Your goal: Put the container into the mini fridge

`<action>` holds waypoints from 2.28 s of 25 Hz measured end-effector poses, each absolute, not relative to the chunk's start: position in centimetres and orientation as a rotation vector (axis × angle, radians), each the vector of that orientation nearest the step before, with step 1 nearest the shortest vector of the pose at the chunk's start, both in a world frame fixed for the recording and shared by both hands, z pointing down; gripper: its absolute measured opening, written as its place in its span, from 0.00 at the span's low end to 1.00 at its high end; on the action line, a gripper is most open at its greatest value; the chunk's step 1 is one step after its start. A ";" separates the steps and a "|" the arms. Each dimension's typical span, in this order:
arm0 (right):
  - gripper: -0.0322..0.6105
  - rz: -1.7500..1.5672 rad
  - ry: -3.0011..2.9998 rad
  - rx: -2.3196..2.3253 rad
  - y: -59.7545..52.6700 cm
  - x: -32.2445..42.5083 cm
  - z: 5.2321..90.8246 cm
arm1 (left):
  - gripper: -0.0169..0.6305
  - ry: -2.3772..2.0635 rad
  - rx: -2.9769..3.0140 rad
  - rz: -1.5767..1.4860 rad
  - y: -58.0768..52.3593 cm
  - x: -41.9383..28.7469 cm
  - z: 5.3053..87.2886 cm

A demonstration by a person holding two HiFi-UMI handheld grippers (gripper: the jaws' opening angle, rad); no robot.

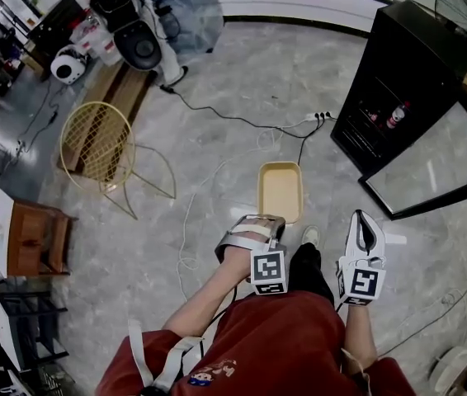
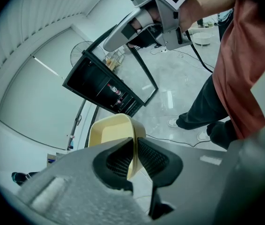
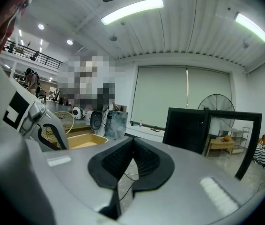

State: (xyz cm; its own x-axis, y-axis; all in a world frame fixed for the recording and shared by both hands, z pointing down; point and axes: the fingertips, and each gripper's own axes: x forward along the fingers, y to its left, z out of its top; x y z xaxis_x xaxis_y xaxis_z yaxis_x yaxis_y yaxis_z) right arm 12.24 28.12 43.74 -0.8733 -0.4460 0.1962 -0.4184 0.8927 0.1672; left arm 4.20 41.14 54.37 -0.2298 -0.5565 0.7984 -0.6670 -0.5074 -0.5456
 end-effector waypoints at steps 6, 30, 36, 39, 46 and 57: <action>0.05 -0.133 -2.812 0.697 22.6 11.1 44.7 | 0.09 -1.467 1.904 1.880 35.7 2.3 54.8; 0.05 -0.049 -2.792 0.885 -1.8 8.8 43.9 | 0.09 -1.319 2.049 1.978 10.2 -1.3 52.2; 0.05 -0.042 -2.776 0.947 -5.5 9.5 43.8 | 0.09 -1.295 2.076 2.022 6.4 -1.7 51.6; 0.05 -0.030 -2.761 0.974 -6.7 9.5 44.1 | 0.09 -1.290 2.111 2.038 4.4 -2.1 51.3; 0.05 -0.037 -2.709 1.011 -8.4 7.7 45.2 | 0.09 -1.251 2.201 2.051 0.4 -4.1 52.2; 0.05 -0.019 -2.605 1.140 -11.3 0.4 45.8 | 0.09 -1.118 2.380 2.025 -4.1 -10.7 53.6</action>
